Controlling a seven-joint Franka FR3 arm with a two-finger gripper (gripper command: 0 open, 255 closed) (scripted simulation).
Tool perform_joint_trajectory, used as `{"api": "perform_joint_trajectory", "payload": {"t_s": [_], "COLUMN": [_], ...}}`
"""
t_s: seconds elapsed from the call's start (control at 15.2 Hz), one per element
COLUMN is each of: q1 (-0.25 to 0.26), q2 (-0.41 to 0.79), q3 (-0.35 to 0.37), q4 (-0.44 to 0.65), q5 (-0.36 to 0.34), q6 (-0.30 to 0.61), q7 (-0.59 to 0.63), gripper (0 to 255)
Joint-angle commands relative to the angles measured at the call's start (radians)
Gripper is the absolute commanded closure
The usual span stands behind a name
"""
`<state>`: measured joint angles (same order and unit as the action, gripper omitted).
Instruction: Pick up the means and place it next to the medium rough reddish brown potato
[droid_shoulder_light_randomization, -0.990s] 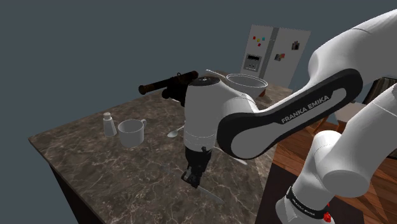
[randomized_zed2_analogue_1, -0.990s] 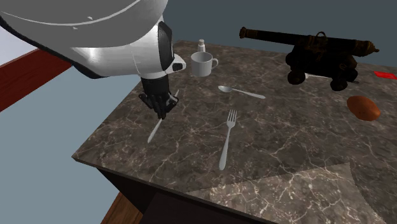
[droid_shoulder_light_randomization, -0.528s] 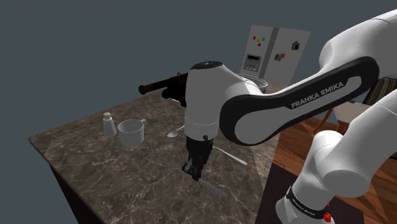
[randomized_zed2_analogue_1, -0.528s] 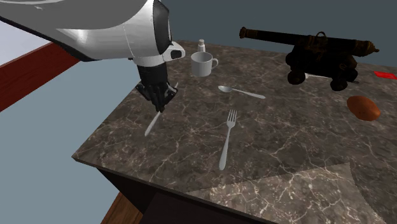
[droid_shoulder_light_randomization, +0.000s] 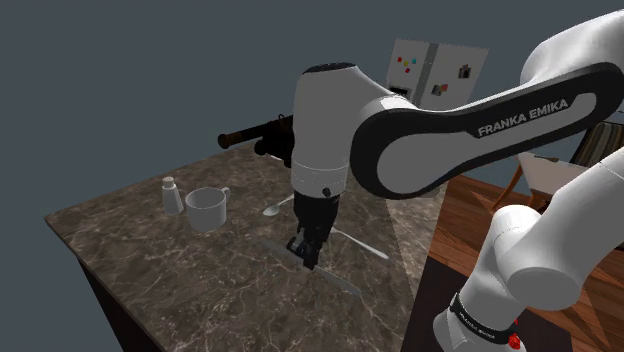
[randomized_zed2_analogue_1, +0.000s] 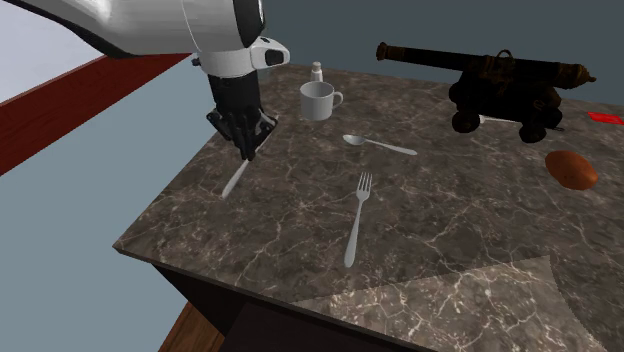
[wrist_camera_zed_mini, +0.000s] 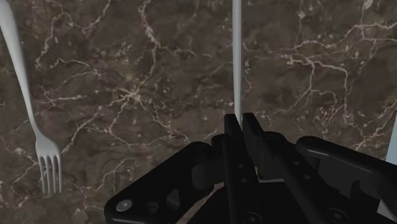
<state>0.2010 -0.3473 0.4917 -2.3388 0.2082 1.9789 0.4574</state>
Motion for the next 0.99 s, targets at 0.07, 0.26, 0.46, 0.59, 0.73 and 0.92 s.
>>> {"api": "perform_joint_trajectory", "payload": {"t_s": [0.07, 0.26, 0.46, 0.59, 0.73, 0.92], "q1": [0.001, 0.0, -0.001, -0.011, -0.031, -0.063], "q2": [-0.015, -0.026, -0.034, -0.035, -0.033, -0.021], "q3": [-0.007, -0.014, -0.021, -0.038, -0.072, -0.121], "q4": [0.026, 0.058, 0.092, 0.09, 0.086, 0.088], "q5": [0.001, 0.0, -0.002, -0.009, -0.024, -0.05], "q6": [-0.042, -0.084, -0.125, -0.127, -0.127, -0.125], "q7": [-0.001, -0.002, -0.001, -0.026, -0.073, -0.142], "gripper": [255, 255, 255, 255, 255, 255]}}
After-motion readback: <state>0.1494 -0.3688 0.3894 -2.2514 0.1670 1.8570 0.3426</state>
